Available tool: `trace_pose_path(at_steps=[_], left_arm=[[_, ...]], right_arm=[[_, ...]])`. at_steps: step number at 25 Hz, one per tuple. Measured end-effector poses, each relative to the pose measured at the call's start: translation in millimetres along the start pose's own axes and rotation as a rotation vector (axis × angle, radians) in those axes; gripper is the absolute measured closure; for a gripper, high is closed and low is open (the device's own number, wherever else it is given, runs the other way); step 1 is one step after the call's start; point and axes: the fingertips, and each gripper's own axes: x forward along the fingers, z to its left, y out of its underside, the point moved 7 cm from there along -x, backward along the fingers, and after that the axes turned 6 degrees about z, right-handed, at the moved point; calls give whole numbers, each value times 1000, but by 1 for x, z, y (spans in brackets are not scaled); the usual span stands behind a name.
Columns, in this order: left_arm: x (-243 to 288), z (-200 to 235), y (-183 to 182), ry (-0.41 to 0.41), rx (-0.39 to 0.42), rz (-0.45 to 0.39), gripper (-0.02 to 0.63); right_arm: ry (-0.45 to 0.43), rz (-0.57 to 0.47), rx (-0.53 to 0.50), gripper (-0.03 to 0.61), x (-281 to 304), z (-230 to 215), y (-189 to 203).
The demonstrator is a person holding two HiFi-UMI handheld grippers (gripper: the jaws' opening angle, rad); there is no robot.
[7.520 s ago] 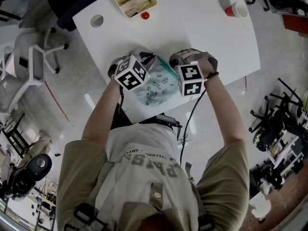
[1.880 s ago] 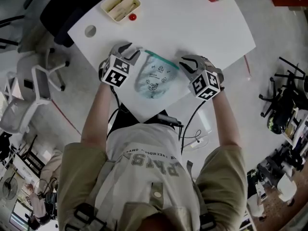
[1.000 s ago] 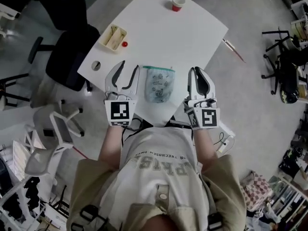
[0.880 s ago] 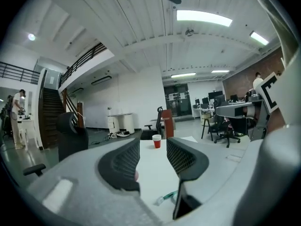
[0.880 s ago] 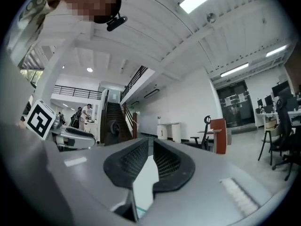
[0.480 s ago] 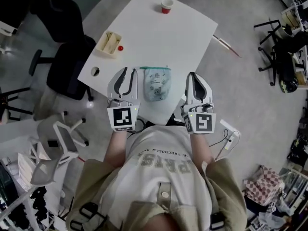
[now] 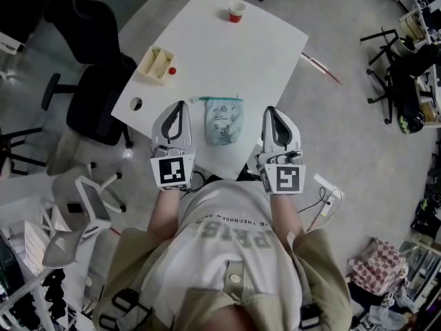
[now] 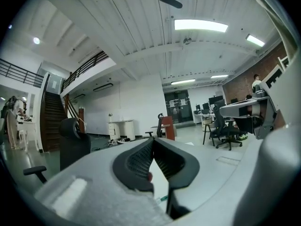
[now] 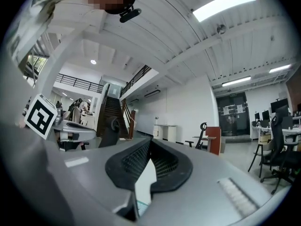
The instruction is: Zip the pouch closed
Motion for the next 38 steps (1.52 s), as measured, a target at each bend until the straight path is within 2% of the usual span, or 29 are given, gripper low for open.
trace_pose_path(at_steps=[16, 38], left_arm=[[-10, 14, -7, -53, 16, -32, 600], [-14, 9, -6, -35, 30, -30, 600]], right_arm=[[11, -17, -34, 577, 3, 8, -6], [43, -9, -53, 578, 3, 14, -6]])
